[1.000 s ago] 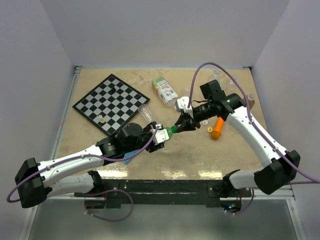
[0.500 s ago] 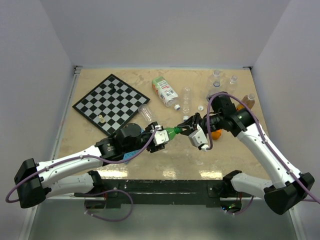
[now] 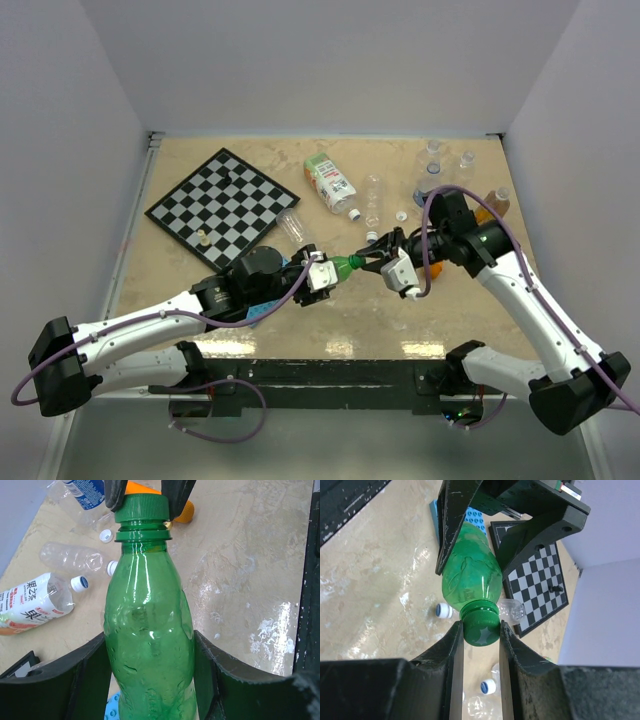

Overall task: Unscrew the bottle caps
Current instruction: Unscrew the bottle cap from the plastic bottle.

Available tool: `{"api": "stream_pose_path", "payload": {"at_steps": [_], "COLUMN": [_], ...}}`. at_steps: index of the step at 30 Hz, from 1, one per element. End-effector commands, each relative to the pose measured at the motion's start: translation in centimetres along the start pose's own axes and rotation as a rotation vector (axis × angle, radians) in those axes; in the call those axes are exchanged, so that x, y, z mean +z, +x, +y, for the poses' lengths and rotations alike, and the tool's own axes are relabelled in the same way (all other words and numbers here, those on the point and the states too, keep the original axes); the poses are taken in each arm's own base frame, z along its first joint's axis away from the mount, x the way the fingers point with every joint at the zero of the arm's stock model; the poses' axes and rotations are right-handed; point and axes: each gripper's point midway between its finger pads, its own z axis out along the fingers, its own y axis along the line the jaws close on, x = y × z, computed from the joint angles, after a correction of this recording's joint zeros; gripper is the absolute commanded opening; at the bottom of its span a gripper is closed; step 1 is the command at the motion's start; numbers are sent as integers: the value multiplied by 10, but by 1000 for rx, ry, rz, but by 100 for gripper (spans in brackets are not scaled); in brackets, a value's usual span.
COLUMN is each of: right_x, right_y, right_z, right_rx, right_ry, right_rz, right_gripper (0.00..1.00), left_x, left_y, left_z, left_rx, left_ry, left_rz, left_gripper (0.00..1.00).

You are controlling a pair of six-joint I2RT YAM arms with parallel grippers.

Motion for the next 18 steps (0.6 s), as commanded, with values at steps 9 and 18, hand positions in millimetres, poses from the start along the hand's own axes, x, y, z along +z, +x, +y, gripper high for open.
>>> {"api": "stream_pose_path", "payload": {"at_steps": [9,18], "right_x": [-11,-25], "right_y": [-5,-11], "right_z": [-6,-11], "right_rx": [237,314], "right_ry": [128,160], "right_rz": [-57,-25], "right_gripper": [41,76], "left_x": [-3,-4], "left_y": [8,7], "left_z": [-2,-1], "left_rx": [-18,-18], "left_ry": [12,8], "left_rz": [40,38], "left_gripper": [6,6]}}
